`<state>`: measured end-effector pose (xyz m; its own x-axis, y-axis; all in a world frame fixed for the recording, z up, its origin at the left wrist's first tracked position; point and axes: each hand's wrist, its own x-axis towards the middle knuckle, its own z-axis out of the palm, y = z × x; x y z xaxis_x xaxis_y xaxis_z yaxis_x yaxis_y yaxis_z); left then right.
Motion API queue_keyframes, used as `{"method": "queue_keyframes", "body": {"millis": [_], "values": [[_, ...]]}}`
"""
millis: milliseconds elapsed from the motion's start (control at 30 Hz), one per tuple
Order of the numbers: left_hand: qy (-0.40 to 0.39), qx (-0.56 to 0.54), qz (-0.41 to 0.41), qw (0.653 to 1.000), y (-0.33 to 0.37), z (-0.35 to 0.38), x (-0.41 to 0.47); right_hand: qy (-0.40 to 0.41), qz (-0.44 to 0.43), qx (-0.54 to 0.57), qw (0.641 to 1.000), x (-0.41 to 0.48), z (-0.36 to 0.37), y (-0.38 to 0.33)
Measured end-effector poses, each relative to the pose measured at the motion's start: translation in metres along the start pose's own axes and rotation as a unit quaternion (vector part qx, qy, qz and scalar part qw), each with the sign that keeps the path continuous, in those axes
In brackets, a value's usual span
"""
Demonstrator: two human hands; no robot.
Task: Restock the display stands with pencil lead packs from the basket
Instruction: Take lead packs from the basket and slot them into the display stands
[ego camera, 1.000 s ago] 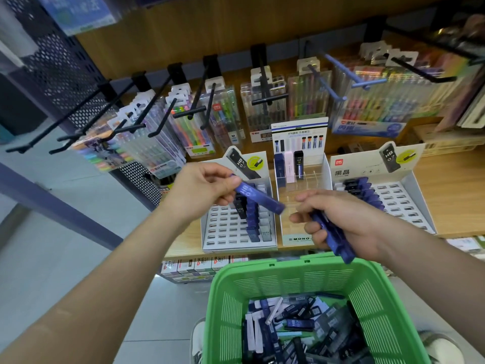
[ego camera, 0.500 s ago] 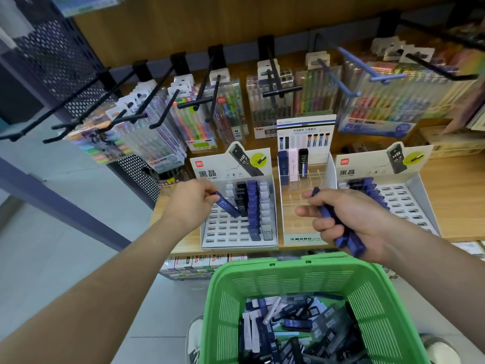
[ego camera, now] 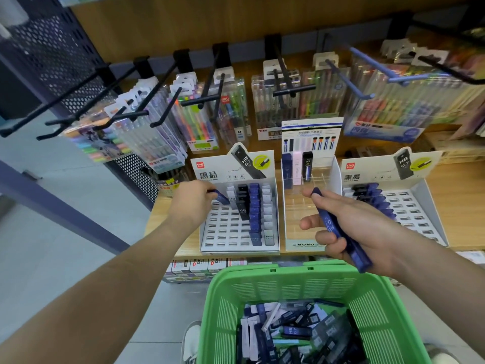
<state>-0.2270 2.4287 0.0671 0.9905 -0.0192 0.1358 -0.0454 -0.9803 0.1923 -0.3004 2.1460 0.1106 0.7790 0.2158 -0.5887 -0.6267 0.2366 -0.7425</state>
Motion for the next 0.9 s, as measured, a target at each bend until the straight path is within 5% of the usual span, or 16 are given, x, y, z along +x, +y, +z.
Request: {"method": "queue_keyframes", "body": {"millis": [367, 633, 900], "values": [[-0.064, 0.146, 0.056, 0.986, 0.001, 0.008, 0.012, 0.003, 0.010, 0.001, 1.000, 0.003, -0.001, 0.001], [0.043, 0.006, 0.055, 0.998, -0.004, 0.020, 0.019, 0.007, -0.009, 0.007, 1.000, 0.006, -0.004, 0.003], [-0.019, 0.060, 0.054, 0.997, 0.000, 0.015, 0.021, -0.014, -0.003, -0.001, 1.000, 0.001, 0.000, 0.003]]}}
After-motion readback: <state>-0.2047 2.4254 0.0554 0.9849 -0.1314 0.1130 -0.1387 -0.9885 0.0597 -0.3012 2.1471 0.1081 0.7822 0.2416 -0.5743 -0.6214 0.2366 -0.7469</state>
